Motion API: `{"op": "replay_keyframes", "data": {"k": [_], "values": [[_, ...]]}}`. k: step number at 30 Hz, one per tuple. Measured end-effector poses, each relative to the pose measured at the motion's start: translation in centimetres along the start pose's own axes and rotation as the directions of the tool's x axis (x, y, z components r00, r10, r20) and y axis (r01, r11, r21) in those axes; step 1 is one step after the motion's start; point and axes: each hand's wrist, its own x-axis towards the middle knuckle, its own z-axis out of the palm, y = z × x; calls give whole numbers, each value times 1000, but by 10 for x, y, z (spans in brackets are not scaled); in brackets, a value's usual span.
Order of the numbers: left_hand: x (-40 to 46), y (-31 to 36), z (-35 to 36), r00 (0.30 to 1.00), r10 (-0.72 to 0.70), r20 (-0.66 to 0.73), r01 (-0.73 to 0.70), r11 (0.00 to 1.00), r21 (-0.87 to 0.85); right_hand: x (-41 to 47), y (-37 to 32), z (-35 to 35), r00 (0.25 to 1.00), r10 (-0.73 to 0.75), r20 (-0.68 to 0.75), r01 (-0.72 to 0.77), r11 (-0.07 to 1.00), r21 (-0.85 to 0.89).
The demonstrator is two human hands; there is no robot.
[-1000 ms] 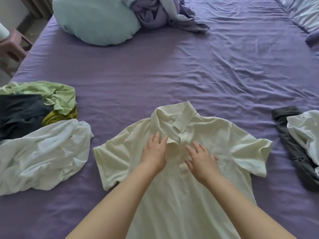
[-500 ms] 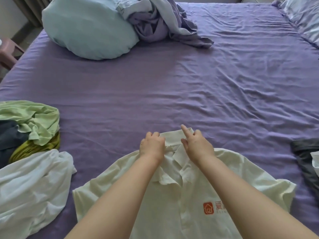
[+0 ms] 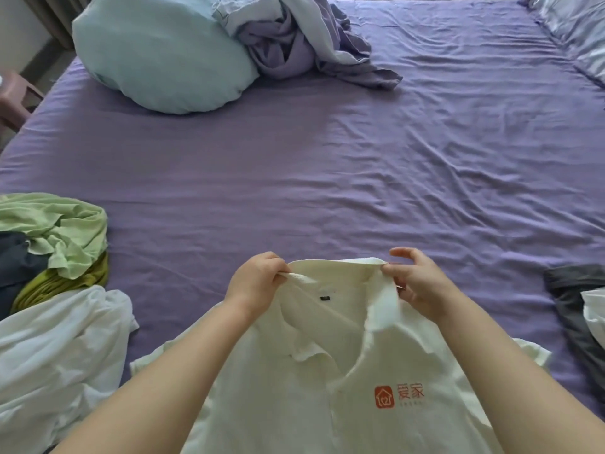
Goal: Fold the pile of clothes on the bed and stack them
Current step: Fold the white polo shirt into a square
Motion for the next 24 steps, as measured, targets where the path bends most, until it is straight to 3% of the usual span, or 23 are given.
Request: {"op": "replay_keyframes", "data": {"k": [3,5,10,12,13,15,17,19,21,24], "values": [[-3,3,3,988,-133,-80,122,984,-132,0,4,-8,988,153,2,-152,976,158],[-5,4,5,966,-234,-106,220,967,-131,-1,9,-10,979,201,3,-197,954,226],[-5,11,14,937,-300,-177,298,954,-36,0,20,-14,984,173,-47,-155,952,263],[-3,19,18,970,-190,-152,206,974,98,2,25,-13,994,15,-107,-20,999,-45],[-1,23,21,990,-96,-99,111,980,166,2,26,-12,990,-83,-110,54,968,-246],[5,37,26,998,41,55,-53,968,244,-3,28,-7,969,-239,-60,164,807,-567],[14,50,33,978,57,201,-120,940,318,-5,31,-3,945,-327,-9,200,598,-776],[20,57,38,972,61,225,-141,922,362,-9,38,0,937,-348,38,180,385,-905],[21,60,39,988,70,138,-112,938,327,-12,42,1,933,-354,74,175,264,-949],[20,63,36,993,119,25,-120,942,313,-8,41,-4,966,-260,15,93,293,-951]]}}
